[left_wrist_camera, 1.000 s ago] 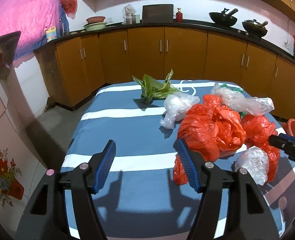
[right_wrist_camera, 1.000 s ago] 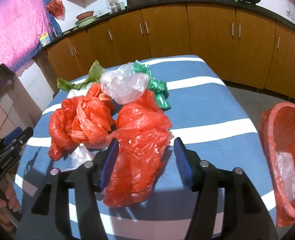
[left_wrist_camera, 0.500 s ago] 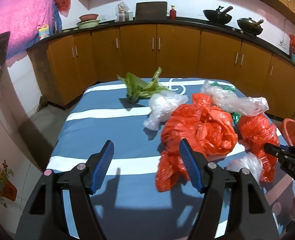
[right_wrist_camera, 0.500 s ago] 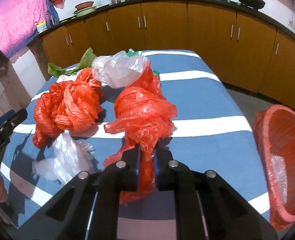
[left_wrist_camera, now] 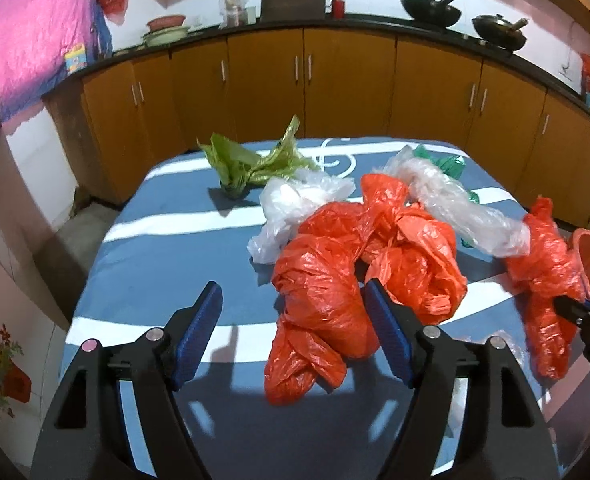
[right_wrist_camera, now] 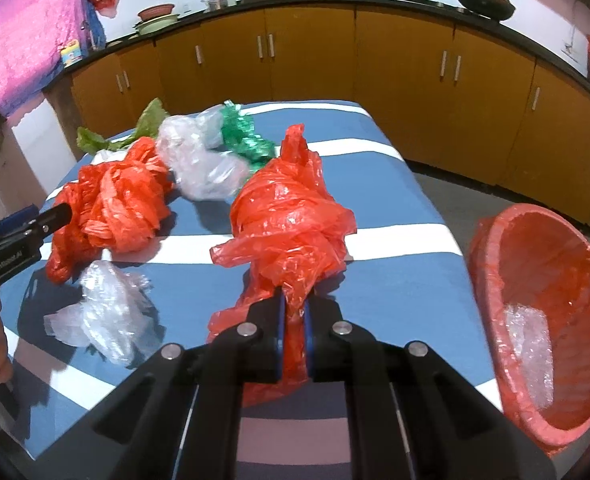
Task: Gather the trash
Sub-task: 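Grasp a red bag with right tool while left tool reaches another red bag, then close left tool on a red bag while right tool holds its red bag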
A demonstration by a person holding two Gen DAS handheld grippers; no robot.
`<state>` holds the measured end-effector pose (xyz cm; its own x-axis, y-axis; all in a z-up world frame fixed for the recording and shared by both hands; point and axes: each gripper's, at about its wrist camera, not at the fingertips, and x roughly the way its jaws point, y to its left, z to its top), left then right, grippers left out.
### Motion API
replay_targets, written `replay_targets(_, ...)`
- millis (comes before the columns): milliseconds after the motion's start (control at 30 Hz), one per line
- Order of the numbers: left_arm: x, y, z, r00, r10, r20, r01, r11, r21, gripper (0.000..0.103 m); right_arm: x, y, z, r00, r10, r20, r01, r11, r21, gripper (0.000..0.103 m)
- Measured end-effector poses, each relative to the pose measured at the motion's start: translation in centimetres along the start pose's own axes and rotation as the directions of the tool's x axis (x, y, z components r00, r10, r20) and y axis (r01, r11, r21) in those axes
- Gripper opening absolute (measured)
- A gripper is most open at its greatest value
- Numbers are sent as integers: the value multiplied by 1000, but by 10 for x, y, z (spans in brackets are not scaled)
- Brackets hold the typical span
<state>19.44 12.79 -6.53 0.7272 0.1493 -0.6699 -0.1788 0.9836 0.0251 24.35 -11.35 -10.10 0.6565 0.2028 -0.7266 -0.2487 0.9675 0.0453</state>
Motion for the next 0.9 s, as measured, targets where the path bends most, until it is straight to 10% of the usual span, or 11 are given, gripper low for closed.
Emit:
replay_targets(433,4,0,-4,998,-45,-48,43,999,-26,29,-3,-26,0,999,-33,-3,33,998,61,9)
replay_targets(900,-23,31,1,1000,-1,-6,1,997,-72,25,-24,-32,5,998,-42,37,38,996,85,8)
